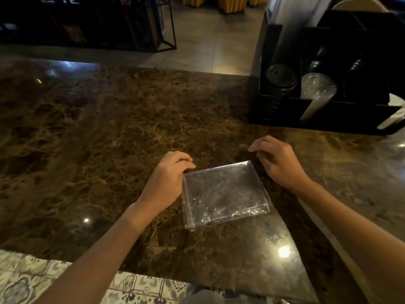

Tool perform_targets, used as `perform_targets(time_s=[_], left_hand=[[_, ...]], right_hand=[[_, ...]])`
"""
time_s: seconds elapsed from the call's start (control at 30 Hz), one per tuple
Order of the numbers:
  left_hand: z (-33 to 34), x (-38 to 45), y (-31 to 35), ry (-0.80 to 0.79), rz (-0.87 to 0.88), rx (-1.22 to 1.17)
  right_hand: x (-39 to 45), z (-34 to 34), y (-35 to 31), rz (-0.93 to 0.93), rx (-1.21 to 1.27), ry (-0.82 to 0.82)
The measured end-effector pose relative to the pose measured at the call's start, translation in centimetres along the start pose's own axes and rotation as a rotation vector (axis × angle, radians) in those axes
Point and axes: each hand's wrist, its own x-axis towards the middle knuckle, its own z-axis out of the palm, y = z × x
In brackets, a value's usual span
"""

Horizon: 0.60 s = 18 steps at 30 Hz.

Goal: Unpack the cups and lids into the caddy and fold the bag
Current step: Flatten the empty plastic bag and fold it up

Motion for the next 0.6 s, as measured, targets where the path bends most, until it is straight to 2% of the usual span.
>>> perform_targets(time_s=[0.03, 0.1, 0.27, 0.4, 0.6], left_hand=[[0.3, 0.4, 0.8, -0.015, -0.03, -0.029], [1.3, 0.3, 2.4, -0.089, -0.07, 0.002], [4.7, -2.3, 4.2, -0.262, 0.002, 0.414], [5.7, -3.0, 3.6, -0.313, 0.004, 0.476], [5.9, -3.2, 3.3, -0.353, -0.016, 0.449]], right_hand=[[0.1, 0.2, -0.8, 0.021, 0.02, 0.011], [-0.4, 1.3, -2.3, 0.059, -0.035, -0.067], [-4.5, 5.2, -4.4, -0.033, -0.482, -0.316], [-5.7, 6.2, -4.0, -0.003, -0.525, -0.309], [-5.9, 6.5, -3.8, 0.018, -0.536, -0.311]])
